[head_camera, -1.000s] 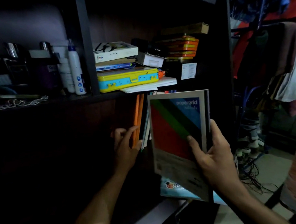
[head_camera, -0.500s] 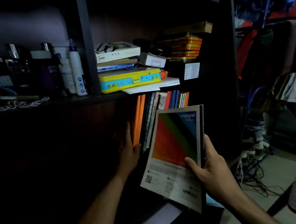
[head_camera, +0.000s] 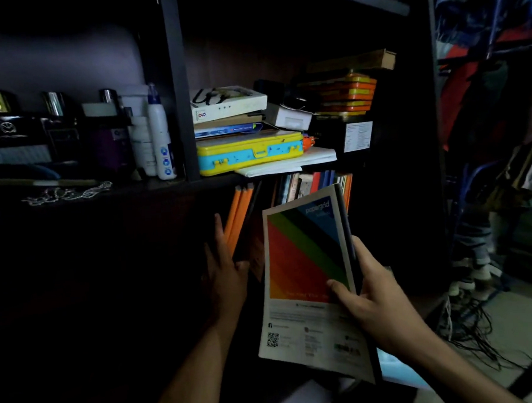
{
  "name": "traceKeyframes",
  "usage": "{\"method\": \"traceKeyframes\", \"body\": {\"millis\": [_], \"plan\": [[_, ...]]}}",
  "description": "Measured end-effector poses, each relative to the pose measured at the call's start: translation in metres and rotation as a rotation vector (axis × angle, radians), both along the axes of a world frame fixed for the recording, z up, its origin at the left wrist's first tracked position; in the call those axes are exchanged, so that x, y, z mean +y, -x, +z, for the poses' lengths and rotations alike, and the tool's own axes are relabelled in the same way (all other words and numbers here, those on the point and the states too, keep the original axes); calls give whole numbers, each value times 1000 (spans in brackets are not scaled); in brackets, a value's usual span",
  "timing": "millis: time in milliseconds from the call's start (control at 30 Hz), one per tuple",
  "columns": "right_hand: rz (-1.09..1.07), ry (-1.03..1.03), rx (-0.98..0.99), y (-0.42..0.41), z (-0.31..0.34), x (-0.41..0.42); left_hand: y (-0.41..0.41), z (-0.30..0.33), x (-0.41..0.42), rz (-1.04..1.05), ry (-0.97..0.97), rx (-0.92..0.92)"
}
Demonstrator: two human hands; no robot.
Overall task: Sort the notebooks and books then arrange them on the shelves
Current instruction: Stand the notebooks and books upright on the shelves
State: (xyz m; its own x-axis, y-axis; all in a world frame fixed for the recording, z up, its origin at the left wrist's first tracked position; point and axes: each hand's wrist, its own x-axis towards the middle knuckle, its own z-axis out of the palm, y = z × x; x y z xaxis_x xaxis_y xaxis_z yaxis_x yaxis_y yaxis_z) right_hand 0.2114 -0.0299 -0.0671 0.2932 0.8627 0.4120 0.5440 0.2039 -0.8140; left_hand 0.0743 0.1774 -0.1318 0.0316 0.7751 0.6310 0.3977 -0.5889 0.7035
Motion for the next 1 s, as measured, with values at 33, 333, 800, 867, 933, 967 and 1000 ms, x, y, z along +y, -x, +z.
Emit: {"method": "traceKeyframes", "body": {"millis": [33, 333, 800, 867, 933, 967, 1000], "plan": [[0, 1, -21, 0, 1, 4, 1, 0, 2, 7, -5, -11], [-274, -267, 34, 33, -24, 61, 2, -7, 12, 43, -97, 47], [-247, 32, -246, 39, -20, 136, 1, 1, 3, -33, 66, 120], [-181, 166, -213, 32, -14, 130, 2, 1, 4, -57, 66, 120], [-134, 223, -132, 25, -10, 124, 1, 1, 3, -85, 59, 71], [-131, 214, -63, 23, -10, 121, 0, 0, 1, -85, 51, 43], [-144, 187, 12, 22, -11, 119, -1, -1, 0, -81, 42, 22]]}}
